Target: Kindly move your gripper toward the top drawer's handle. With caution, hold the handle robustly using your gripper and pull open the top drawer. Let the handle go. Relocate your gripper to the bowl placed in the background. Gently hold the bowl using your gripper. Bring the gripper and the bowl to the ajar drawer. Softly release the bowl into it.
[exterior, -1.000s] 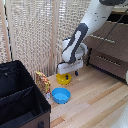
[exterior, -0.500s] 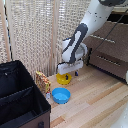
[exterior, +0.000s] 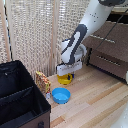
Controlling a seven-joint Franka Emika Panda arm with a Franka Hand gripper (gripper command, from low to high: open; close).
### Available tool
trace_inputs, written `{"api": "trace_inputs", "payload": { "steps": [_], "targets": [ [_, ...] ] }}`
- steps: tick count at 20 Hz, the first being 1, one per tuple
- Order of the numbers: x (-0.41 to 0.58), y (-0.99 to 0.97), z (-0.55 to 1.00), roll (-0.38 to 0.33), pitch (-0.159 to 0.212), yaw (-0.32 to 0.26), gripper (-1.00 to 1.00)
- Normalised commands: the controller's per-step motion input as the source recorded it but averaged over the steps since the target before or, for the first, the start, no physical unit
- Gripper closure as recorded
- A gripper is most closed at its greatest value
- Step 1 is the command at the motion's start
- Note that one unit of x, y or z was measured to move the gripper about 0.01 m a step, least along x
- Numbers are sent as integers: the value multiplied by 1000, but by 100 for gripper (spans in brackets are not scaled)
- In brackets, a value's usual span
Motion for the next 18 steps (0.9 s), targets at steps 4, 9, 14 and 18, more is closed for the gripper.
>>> {"api": "trace_inputs", "payload": {
  "steps": [4,9,14,18],
  "targets": [
    [69,104,74,18,-1,-129,100],
    [78,53,409,117,-49,-219,100],
    [37,65,590,86,-38,-252,100],
    [132,3,673,116,0,-206,100]
  ]
}}
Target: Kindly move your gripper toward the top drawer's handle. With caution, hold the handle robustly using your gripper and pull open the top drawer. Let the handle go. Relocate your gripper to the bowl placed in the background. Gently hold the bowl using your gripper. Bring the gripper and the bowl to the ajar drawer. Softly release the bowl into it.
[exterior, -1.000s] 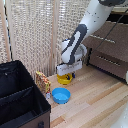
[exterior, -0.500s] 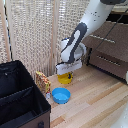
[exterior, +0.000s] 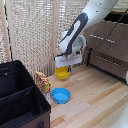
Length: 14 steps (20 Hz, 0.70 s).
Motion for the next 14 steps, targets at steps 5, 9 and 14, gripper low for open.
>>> {"api": "trace_inputs", "payload": {
  "steps": [5,9,14],
  "targets": [
    [270,3,811,89,0,-138,100],
    [240,96,939,35,0,-152,100],
    [-14,537,580,31,-65,-157,100]
  ]
}}
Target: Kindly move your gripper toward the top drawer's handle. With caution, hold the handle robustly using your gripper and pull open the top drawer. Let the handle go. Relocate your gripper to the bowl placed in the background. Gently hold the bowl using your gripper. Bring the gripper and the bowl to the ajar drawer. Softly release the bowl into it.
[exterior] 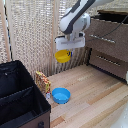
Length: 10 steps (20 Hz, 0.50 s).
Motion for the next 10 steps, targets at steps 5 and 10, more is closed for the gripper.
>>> {"api": "trace_inputs", "payload": {
  "steps": [5,10],
  "targets": [
    [-34,508,557,45,-21,-108,100],
    [136,38,974,9,15,-163,100]
  ]
}}
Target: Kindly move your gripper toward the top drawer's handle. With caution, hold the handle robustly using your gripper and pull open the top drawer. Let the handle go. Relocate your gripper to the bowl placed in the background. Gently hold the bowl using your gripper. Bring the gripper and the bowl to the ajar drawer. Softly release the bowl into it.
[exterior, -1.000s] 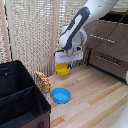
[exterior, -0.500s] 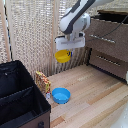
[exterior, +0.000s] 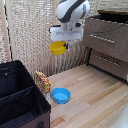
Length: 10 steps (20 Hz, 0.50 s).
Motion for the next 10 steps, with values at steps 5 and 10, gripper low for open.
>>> {"api": "trace_inputs", "payload": {
  "steps": [5,10],
  "targets": [
    [181,-83,1000,-2,37,-231,100],
    [217,-223,987,0,79,-236,100]
  ]
}}
